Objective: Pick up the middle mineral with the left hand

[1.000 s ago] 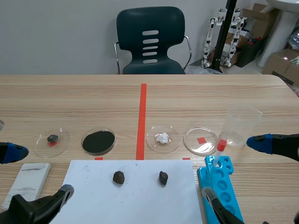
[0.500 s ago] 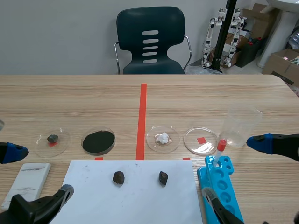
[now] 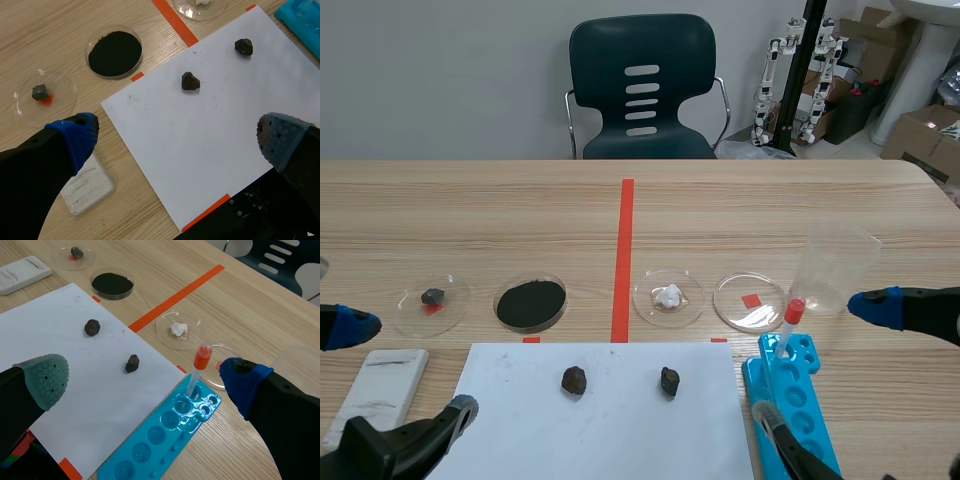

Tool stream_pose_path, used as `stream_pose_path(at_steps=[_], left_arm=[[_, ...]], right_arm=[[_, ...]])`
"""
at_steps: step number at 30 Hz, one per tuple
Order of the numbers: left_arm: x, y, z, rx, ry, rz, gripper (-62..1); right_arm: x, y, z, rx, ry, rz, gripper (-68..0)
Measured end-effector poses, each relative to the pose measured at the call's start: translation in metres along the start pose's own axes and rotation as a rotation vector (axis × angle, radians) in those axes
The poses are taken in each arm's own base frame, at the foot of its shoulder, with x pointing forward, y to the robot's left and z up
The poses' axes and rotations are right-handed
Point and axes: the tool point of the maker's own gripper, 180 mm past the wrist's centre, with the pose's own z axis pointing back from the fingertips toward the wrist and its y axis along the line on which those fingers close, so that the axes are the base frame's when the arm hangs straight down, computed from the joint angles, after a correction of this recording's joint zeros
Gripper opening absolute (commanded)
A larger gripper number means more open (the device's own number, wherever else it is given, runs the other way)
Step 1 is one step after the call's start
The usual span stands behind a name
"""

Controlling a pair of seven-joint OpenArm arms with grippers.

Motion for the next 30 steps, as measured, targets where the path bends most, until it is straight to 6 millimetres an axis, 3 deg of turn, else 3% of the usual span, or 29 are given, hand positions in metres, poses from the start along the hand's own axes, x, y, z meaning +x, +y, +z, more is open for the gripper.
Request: stream_pose_path(at_steps=[5,11,17,24,30], left_arm=[[0.003,-0.003,-0.007,-0.014,0.008,0.001,1.4],[0.016,-0.024,-0.03,-0.098,0.01,0.042,1.4],[-0.01,-0.008,-0.063,-0.023,0.156,0.122,1.4],[-0.041,-0.007,-0.1,0.033,0.355,0.232,1.4],[-0.038,-0.01,-0.123,0.099,0.459,0.386,1.4]], right_arm=[[0.0,0.0,0.0,0.0,0.0,0.0,-3.7],[0.0,0.0,0.0,0.0,0.0,0.0,-3.7],[0.0,0.0,0.0,0.0,0.0,0.0,-3.7],[0.0,0.0,0.0,0.0,0.0,0.0,-3.7],[0.0,0.0,0.0,0.0,0.0,0.0,-3.7]])
